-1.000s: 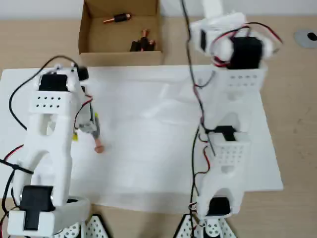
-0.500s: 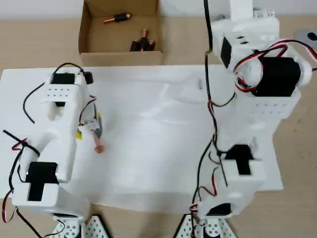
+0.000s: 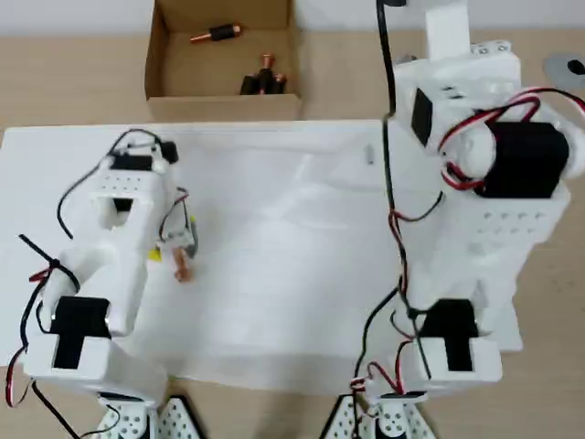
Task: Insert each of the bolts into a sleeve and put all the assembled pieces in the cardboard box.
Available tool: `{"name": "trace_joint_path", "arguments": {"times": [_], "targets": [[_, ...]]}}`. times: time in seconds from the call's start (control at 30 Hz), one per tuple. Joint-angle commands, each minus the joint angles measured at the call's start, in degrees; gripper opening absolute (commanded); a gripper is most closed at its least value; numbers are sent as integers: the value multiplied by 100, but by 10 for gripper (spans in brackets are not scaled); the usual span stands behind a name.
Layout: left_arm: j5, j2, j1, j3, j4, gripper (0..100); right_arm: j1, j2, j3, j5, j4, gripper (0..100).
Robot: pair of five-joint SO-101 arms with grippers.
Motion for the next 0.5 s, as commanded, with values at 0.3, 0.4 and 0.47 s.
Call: {"name": "trace_joint_path", "arguments": {"times": [0.3, 0.4, 0.47], "targets": [[44, -40, 615, 862, -826, 116, 84, -752, 31, 62, 79, 212], [18, -40, 589, 853, -791, 0, 92, -796, 31, 62, 79, 212], [35, -57, 589, 844, -659, 12, 92, -796, 31, 62, 79, 212]]}}
